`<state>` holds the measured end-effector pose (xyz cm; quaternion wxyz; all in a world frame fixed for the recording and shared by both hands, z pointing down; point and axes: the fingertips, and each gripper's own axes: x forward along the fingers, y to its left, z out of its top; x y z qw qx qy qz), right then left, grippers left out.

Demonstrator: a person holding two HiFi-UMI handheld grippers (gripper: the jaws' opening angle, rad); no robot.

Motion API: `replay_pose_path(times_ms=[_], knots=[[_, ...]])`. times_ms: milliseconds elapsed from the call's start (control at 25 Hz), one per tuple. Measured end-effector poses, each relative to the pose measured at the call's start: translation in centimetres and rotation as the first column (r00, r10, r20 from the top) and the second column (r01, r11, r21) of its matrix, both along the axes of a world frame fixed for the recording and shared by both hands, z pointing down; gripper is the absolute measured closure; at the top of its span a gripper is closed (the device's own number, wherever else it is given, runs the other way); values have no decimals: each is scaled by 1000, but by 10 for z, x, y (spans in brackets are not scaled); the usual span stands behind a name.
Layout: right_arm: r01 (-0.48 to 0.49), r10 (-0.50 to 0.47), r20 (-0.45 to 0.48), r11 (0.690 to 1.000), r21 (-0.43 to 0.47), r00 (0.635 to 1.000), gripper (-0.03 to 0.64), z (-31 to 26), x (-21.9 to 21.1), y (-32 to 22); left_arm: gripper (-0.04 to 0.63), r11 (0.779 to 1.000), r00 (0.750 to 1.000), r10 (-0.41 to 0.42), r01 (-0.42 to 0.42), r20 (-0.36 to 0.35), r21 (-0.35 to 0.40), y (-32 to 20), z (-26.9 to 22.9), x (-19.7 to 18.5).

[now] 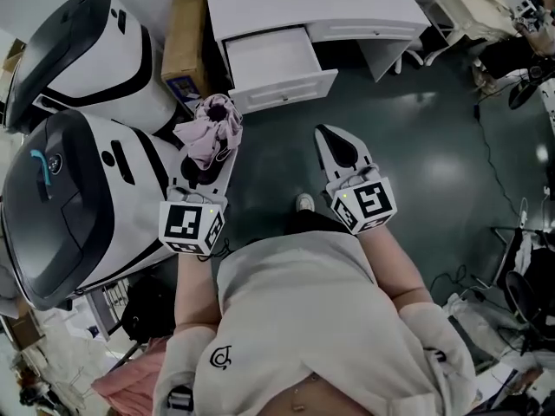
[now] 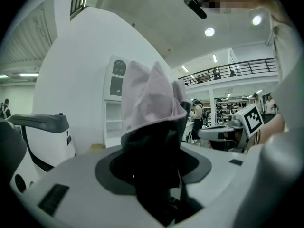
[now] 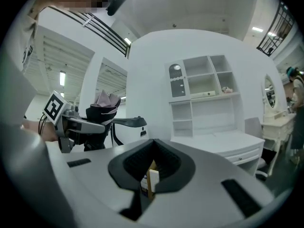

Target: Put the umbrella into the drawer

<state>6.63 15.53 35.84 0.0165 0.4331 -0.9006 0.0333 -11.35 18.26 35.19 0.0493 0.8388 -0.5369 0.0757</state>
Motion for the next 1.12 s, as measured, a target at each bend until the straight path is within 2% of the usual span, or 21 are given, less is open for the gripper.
replay_pose_path(times_ms=[160,280,600,800,960,1120], knots=[[44,-44,-13,999,-3,999,609,-2,32,-56,365,998,997,-59,58,43,4,-49,1,29],[70,-70,-12,998,1,997,609,-6,47,-88,365,996,996,-85,85,41,-10,-80,7,46],[88,-88,-12,996,-29,996,609,8,54,-159,365,990,992,-95,104,86,-100,-155,43,56],[54,-54,-21,999,-6,998,609,18,48,-207,365,988,995,-42,55,91,-144,-213,69,52],[33,-33,-29,999,-25,999,609,18,38,-252,365,979,996,29,-12,79,-202,-266,90,51],[10,-12,-47,999,-42,999,609,22,21,-307,365,955,995,96,-90,8,-281,-329,119,45]])
